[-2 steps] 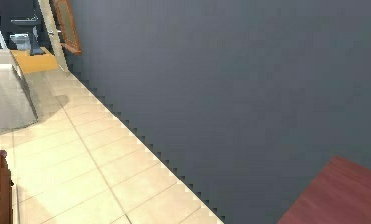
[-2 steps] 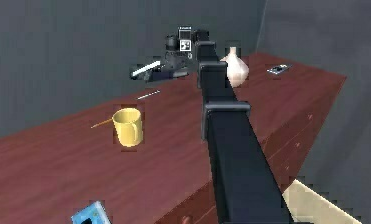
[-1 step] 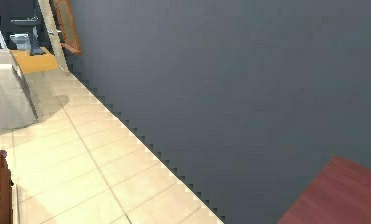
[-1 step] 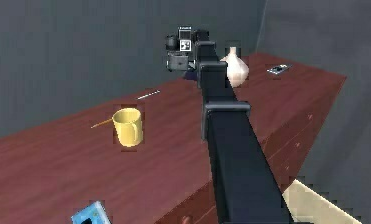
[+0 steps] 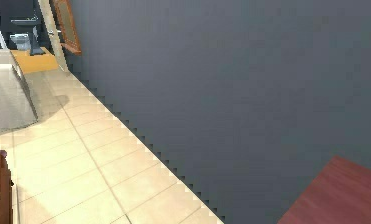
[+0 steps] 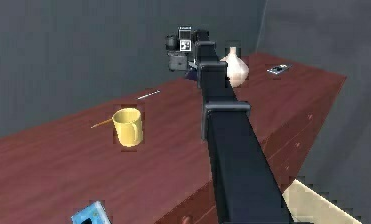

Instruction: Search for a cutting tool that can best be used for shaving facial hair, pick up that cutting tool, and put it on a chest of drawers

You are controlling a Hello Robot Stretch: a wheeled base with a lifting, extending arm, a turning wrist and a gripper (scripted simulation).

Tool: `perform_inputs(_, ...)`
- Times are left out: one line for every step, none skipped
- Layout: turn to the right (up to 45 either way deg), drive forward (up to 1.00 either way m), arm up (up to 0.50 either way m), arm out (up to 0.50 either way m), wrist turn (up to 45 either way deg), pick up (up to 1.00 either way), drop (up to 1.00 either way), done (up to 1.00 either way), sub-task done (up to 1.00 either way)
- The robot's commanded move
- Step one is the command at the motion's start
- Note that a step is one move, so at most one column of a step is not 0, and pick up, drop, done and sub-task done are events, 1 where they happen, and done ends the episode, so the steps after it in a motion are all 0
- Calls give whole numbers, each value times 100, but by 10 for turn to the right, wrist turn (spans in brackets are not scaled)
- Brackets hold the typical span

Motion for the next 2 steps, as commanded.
perform_inputs(0, 0, -12, 0, 0, 0, 0, 0, 0)
perform_inputs(0, 0, 0, 0, 0, 0, 100, 0, 0)
